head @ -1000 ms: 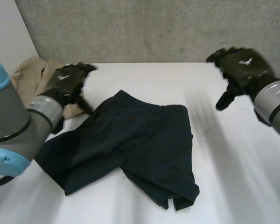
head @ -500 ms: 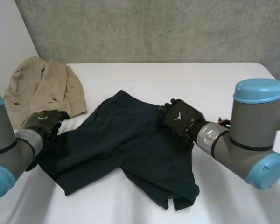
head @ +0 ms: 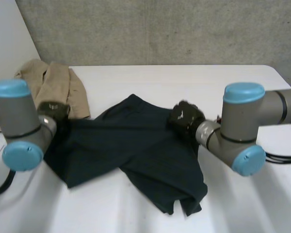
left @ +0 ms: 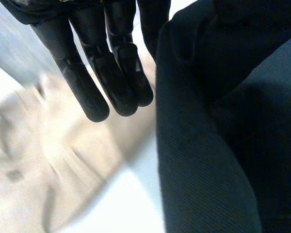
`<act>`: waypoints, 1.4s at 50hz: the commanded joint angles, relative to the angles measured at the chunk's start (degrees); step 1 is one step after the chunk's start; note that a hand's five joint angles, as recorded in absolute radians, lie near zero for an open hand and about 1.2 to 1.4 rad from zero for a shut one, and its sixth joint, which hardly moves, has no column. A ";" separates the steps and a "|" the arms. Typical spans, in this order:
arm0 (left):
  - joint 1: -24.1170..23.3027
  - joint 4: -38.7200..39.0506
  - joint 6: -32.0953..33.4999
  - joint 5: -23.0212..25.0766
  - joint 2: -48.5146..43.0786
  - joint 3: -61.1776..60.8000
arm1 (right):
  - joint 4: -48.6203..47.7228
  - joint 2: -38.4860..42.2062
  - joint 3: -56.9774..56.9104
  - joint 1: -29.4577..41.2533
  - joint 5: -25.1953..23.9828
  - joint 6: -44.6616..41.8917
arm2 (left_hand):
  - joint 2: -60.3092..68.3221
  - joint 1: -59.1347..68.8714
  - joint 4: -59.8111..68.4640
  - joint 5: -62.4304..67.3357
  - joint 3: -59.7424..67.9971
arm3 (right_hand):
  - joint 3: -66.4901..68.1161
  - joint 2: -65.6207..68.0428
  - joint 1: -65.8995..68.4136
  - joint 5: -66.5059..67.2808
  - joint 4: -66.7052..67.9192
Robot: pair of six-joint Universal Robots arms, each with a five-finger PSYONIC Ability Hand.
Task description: Fold the laundry.
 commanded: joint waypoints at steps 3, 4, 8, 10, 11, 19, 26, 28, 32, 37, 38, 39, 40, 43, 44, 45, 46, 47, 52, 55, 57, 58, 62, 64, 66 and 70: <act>-4.91 11.18 1.21 -0.70 3.03 20.00 | -4.81 -3.93 -16.80 -0.37 8.93 14.46 | 11.77 15.09 11.45 14.44 12.06 | 15.15 13.04 28.66 14.45 12.13; -5.35 12.96 1.30 -0.70 3.91 20.81 | -5.69 -4.82 -17.42 -0.46 9.46 16.69 | 11.77 15.09 11.45 14.44 12.06 | 15.15 13.04 28.66 14.45 12.13; -7.29 20.87 1.65 -0.52 8.66 21.96 | -8.34 -9.56 -16.73 -0.81 10.70 24.52 | 11.77 15.09 11.45 14.44 12.06 | 15.15 13.04 28.66 14.45 12.13; -8.16 24.29 1.48 -0.43 10.67 21.35 | -8.69 -12.46 -13.84 -1.16 10.70 26.90 | 11.77 15.09 11.45 14.44 12.06 | 15.15 13.04 28.66 14.45 12.13; -8.69 25.71 1.47 -0.35 11.65 20.56 | -9.13 -14.48 -10.17 -1.34 10.09 27.34 | 11.77 15.09 11.45 14.44 12.06 | 15.15 13.04 28.66 14.45 12.13; -11.16 27.22 1.30 1.85 16.22 10.98 | -3.79 -27.14 12.69 -1.87 -3.08 19.63 | 11.77 15.09 11.45 14.44 12.06 | 15.15 13.04 28.66 14.45 12.13; -14.85 26.51 1.65 6.68 17.98 -0.35 | 21.27 -28.21 24.50 -2.04 -8.82 -9.98 | 11.77 15.09 11.45 14.44 12.06 | -25.10 -27.21 -11.59 -25.80 -28.12; -15.64 26.08 1.74 6.95 19.21 -2.90 | 20.33 -27.60 22.05 -1.69 -4.54 -9.67 | 11.77 15.09 11.45 14.44 12.06 | -54.85 -56.96 -41.34 -55.55 -57.87; -16.96 23.36 2.09 7.30 25.26 -10.71 | 13.56 -24.52 13.52 -2.13 2.43 3.23 | 11.77 15.09 11.45 14.44 12.06 | -54.85 -56.96 -41.34 -55.55 -57.87; -17.92 20.19 2.09 7.48 30.37 -17.59 | 10.12 -21.89 3.24 -2.31 1.30 15.47 | 11.77 15.09 11.45 14.44 12.06 | -54.85 -56.96 -41.34 -55.55 -57.87; -19.41 18.53 2.18 7.56 32.38 -20.38 | 10.03 -21.18 2.09 -2.30 0.51 15.56 | 11.77 15.09 11.45 14.44 12.06 | -54.85 -56.96 -41.34 -55.55 -57.87; -20.46 17.73 2.09 7.83 33.44 -21.62 | 9.94 -19.35 -1.05 -1.87 -1.67 15.39 | 11.77 15.09 11.45 14.44 12.06 | -54.85 -56.96 -41.34 -55.55 -57.87; -21.87 16.42 2.09 8.18 35.11 -23.55 | 9.86 -18.46 -2.56 -1.69 -2.82 15.22 | 11.77 15.09 11.45 14.44 12.06 | -54.85 -56.96 -41.34 -55.55 -57.87; -24.59 14.13 2.09 8.88 38.18 -27.59 | 9.68 -13.81 -9.93 -1.51 -9.14 15.04 | 11.77 15.09 11.45 14.44 12.06 | -54.85 -56.96 -41.34 -55.55 -57.87; -25.04 13.60 2.09 8.88 38.89 -28.57 | 9.68 -12.49 -11.70 -1.51 -10.30 15.04 | 11.77 15.09 11.45 14.44 12.06 | -54.85 -56.96 -41.34 -55.55 -57.87; -25.48 13.24 2.09 8.88 39.68 -29.45 | 9.77 -11.34 -13.02 -1.51 -11.09 14.95 | 11.77 15.09 11.45 14.44 12.06 | -54.85 -56.96 -41.34 -55.55 -57.87; -25.92 12.98 2.09 8.88 40.39 -30.59 | 10.29 -9.07 -15.99 -1.51 -13.36 14.95 | 11.77 15.09 11.45 14.44 12.06 | -54.85 -56.96 -41.34 -55.55 -57.87; -26.19 12.72 2.18 8.80 41.00 -31.21 | 10.56 -8.00 -17.16 -1.51 -14.43 14.95 | 11.77 15.09 11.45 14.44 12.06 | -54.85 -56.96 -41.34 -55.55 -57.87; -27.50 10.52 1.83 8.62 43.82 -34.55 | 12.75 -2.91 -22.87 -1.34 -19.96 14.78 | 11.77 15.09 11.45 14.44 12.06 | -54.85 -56.96 -41.34 -55.55 -57.87; -28.12 8.94 1.47 8.45 44.79 -35.78 | 13.63 -1.14 -24.28 -1.34 -21.64 14.34 | 11.77 15.09 11.45 14.44 12.06 | -54.85 -56.96 -41.34 -55.55 -57.87; -28.38 7.45 1.30 8.27 45.75 -37.10 | 13.99 0.09 -24.47 -1.25 -22.52 13.20 | 11.77 15.09 11.45 14.44 12.06 | -54.85 -56.96 -41.34 -55.55 -57.87; -28.47 7.09 1.30 8.18 45.93 -37.54 | 13.99 0.27 -24.29 -1.08 -22.70 12.67 | 11.77 15.09 11.45 14.44 12.06 | -54.85 -56.96 -41.34 -55.55 -57.87; -28.65 5.51 1.21 8.18 46.64 -39.38 | 14.25 1.32 -23.15 1.12 -23.05 7.07 | 11.77 15.09 11.45 14.44 12.06 | -54.85 -56.96 -41.34 -55.55 -57.87; -28.65 5.24 1.21 8.18 46.64 -40.09 | 14.51 1.85 -22.62 1.38 -22.96 4.06 | 11.77 15.09 11.45 14.44 12.06 | -54.85 -56.96 -41.34 -55.55 -57.87; -28.65 5.15 1.21 8.18 46.64 -40.36 | 14.95 2.20 -22.35 1.65 -22.96 2.13 | 11.77 15.09 11.45 14.44 12.06 | -54.85 -56.96 -41.34 -55.55 -57.87; -28.65 5.07 1.21 8.09 46.55 -40.88 | 17.58 4.13 -22.44 2.70 -22.96 -0.95 | 11.77 15.09 11.45 14.44 12.06 | -54.85 -56.96 -41.34 -55.55 -57.87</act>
